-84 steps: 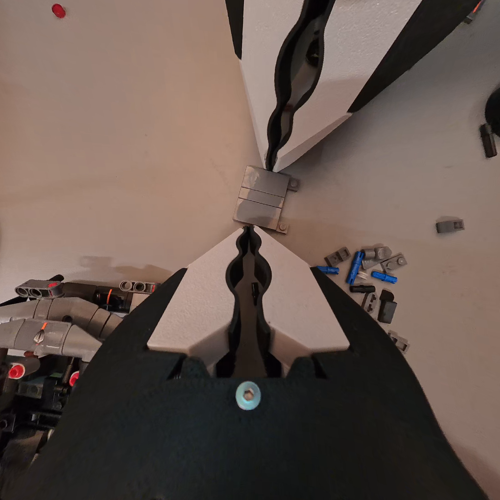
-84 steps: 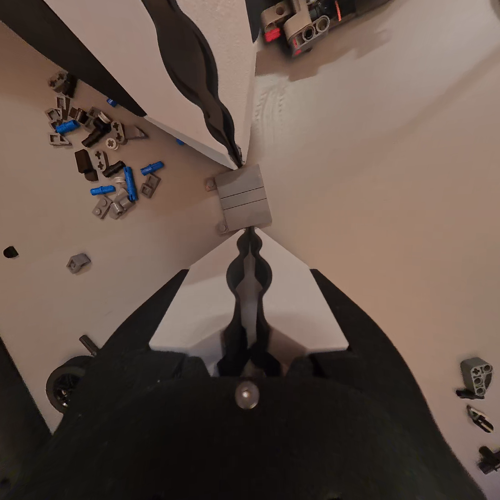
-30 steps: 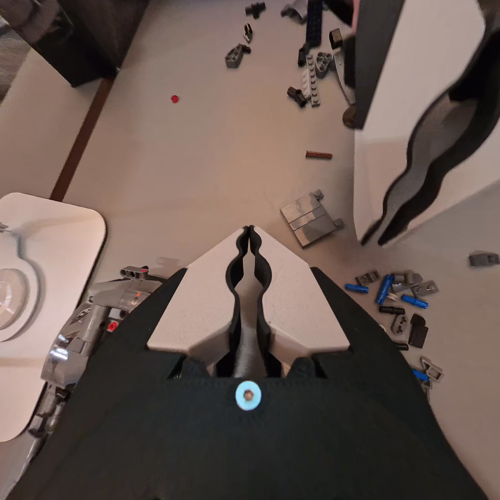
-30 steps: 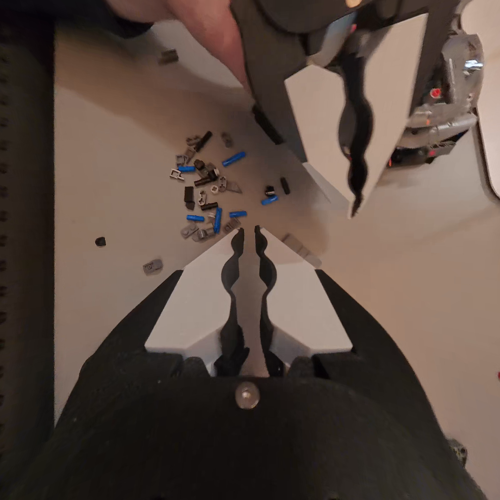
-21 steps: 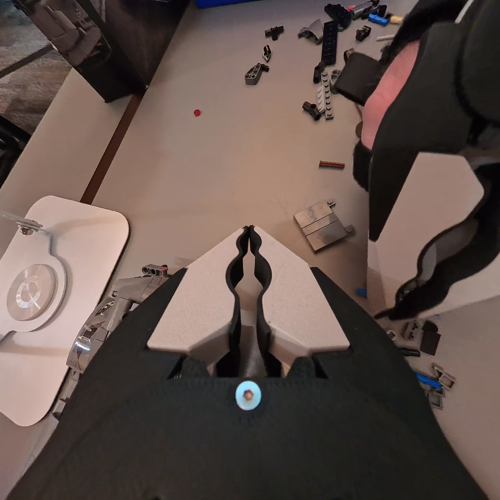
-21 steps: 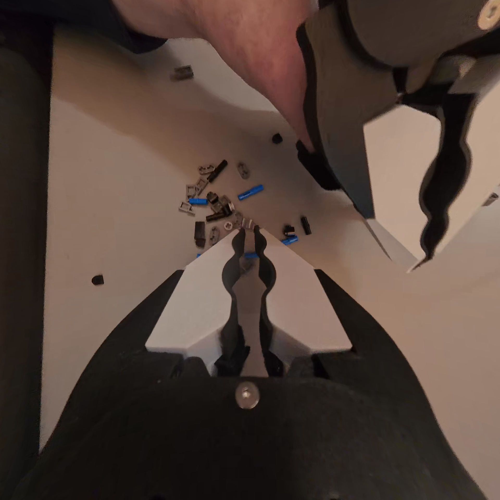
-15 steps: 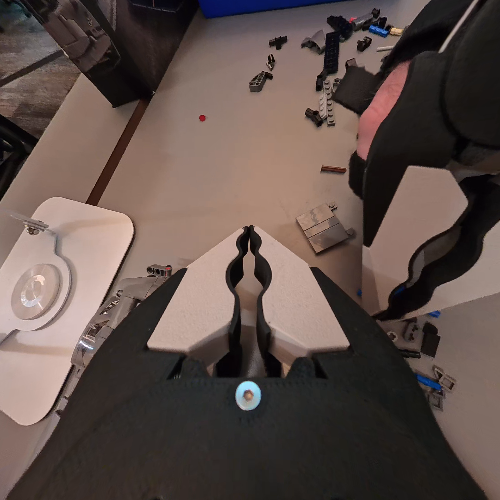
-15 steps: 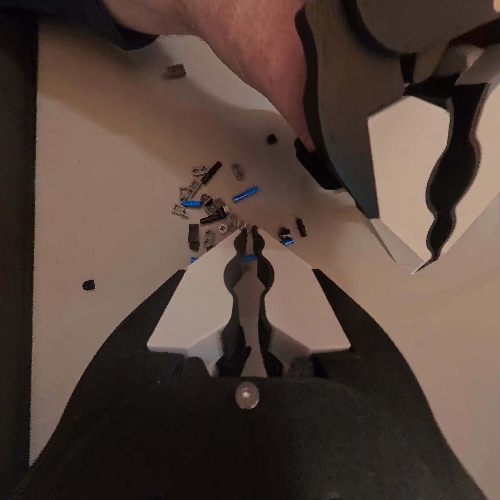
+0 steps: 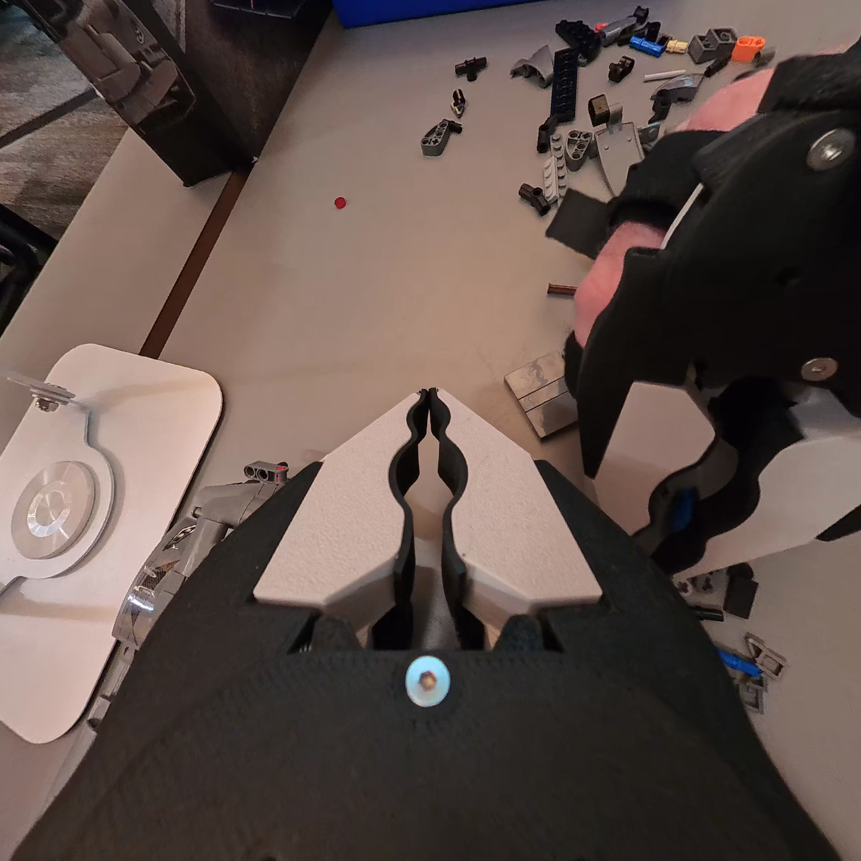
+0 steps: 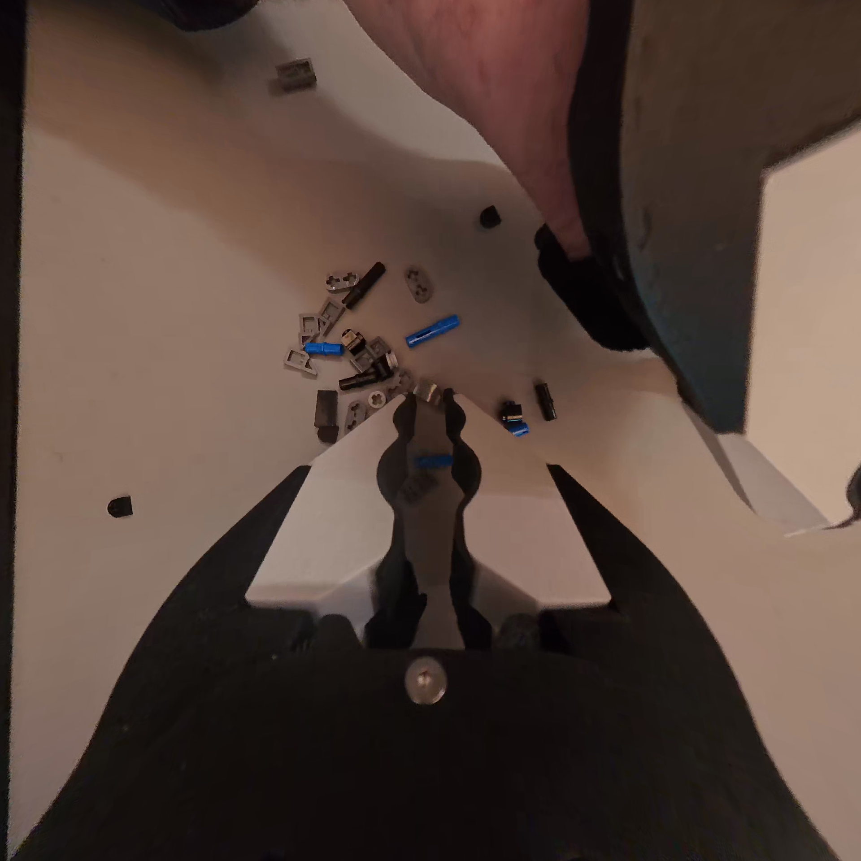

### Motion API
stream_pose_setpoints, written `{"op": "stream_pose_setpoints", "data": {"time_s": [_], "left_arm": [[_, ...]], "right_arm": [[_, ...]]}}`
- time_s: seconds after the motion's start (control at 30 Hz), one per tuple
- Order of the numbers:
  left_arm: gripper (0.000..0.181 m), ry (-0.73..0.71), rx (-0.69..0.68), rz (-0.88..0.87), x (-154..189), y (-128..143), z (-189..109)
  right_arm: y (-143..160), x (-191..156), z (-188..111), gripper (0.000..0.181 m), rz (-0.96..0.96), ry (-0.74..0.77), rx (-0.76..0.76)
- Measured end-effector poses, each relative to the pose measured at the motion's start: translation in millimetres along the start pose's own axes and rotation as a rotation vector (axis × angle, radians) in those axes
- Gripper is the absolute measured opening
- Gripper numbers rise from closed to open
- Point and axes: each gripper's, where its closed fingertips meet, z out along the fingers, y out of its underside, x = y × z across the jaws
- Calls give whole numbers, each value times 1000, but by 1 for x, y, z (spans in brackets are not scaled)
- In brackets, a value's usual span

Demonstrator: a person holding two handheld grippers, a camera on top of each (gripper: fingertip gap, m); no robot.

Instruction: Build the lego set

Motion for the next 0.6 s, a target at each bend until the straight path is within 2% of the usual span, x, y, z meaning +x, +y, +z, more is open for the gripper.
{"op": "stream_pose_setpoints", "data": {"time_s": [0.03,0.6], "left_arm": [[0,1,0,0,0,0,0],[0,4,-3,0,1,5,2]], "right_arm": [[0,-1,0,9,1,-4,2],[3,-9,-6,3,-15,-30,-40]]}}
